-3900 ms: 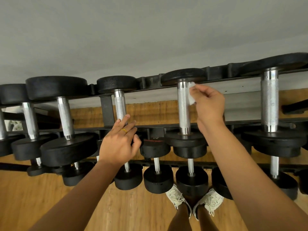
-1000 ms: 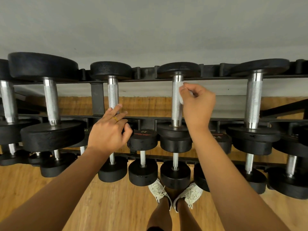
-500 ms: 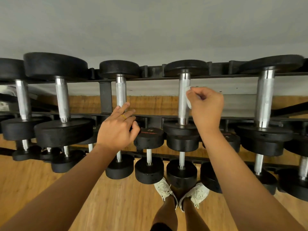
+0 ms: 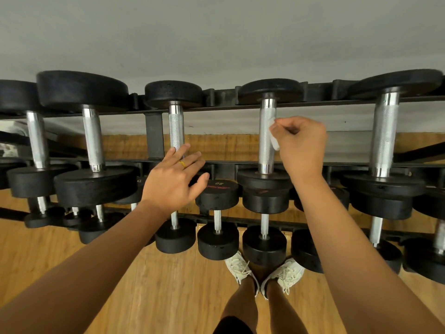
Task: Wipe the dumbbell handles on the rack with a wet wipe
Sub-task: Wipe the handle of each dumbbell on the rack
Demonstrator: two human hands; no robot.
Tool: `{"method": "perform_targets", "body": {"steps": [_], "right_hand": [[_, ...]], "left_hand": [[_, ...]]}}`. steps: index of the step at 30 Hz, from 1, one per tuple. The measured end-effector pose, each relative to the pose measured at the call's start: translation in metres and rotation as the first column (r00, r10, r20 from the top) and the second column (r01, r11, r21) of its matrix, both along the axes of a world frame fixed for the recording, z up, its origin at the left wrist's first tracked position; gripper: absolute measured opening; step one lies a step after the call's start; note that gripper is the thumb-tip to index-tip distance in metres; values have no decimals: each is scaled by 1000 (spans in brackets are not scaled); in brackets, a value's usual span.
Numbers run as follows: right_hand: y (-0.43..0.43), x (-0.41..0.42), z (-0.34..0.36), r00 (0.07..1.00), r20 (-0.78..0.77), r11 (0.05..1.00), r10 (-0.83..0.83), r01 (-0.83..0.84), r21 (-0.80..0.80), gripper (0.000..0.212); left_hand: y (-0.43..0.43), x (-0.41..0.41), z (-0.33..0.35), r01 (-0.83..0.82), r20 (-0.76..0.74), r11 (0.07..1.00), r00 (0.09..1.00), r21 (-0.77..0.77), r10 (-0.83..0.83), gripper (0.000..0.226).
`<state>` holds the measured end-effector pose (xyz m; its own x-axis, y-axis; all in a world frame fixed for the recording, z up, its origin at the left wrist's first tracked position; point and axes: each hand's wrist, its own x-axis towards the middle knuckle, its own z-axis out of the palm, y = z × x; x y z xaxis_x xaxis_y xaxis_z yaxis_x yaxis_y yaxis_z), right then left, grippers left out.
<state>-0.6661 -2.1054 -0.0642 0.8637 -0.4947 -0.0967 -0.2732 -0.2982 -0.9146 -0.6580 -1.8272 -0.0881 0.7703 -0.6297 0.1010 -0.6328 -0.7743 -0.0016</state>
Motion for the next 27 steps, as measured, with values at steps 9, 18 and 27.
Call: {"method": "perform_targets", "body": {"steps": [9, 18, 27], "right_hand": [[5, -28, -5, 1000, -18, 999, 14, -14, -42, 8], [0, -47, 2, 979, -165, 992, 121, -126, -15, 8], [2, -47, 3, 982, -155, 994, 104, -105, 4, 11]], "left_hand": [[17, 5, -4, 236, 4, 971, 972, 46, -236, 50], [16, 4, -8, 237, 76, 972, 969, -7, -235, 31], [17, 4, -10, 219, 70, 974, 974, -60, -215, 29]]}}
